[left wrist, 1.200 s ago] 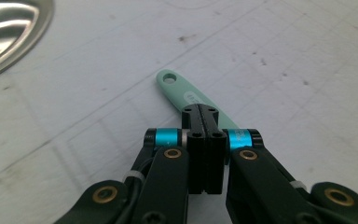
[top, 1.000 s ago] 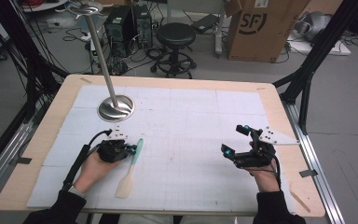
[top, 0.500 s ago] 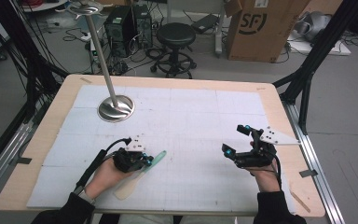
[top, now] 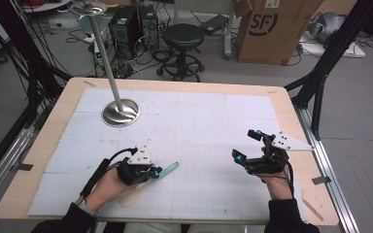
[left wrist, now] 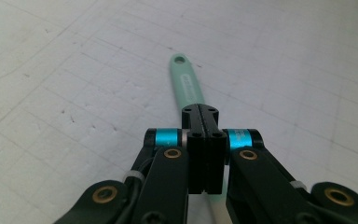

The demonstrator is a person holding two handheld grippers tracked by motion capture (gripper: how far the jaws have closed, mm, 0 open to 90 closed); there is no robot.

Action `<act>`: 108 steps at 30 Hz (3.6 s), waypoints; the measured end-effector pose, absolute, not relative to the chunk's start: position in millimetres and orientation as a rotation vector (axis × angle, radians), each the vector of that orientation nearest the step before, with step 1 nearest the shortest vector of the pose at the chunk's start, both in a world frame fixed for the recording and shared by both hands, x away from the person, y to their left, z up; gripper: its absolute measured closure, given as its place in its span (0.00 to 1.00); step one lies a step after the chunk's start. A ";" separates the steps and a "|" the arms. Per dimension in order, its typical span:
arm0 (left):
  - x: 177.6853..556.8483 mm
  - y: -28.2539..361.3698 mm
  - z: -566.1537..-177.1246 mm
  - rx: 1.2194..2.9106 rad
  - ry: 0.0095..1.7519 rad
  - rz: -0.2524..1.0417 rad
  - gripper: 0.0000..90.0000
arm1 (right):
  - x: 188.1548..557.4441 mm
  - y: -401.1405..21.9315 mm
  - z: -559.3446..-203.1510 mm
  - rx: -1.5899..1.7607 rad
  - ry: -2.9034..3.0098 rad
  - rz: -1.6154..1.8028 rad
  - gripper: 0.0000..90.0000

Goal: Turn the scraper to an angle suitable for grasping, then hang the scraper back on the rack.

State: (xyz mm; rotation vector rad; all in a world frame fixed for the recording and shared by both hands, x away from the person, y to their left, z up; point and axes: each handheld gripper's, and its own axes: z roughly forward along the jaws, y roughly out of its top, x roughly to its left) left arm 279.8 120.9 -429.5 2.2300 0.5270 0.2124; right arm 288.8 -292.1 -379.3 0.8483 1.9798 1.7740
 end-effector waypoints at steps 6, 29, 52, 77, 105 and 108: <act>266.9 119.7 -434.8 2.284 0.500 0.154 1.00 | 288.9 -292.8 -379.4 0.851 1.975 1.777 0.01; 258.6 147.5 -435.4 2.339 0.498 0.181 1.00 | 290.3 -294.5 -383.6 0.864 1.983 1.766 0.01; 276.6 183.3 -428.4 2.250 0.602 0.192 1.00 | 291.0 -293.0 -385.5 0.864 1.994 1.761 0.01; 289.7 194.2 -375.2 1.929 0.498 0.341 0.21 | 289.6 -294.3 -383.0 0.853 1.985 1.769 0.01; 297.9 185.4 -384.4 2.048 0.595 0.346 0.16 | 309.5 -277.8 -370.9 0.788 1.990 1.818 0.01; 300.4 184.8 -387.0 2.079 0.600 0.316 0.18 | 310.4 -278.1 -371.1 0.789 1.993 1.822 0.01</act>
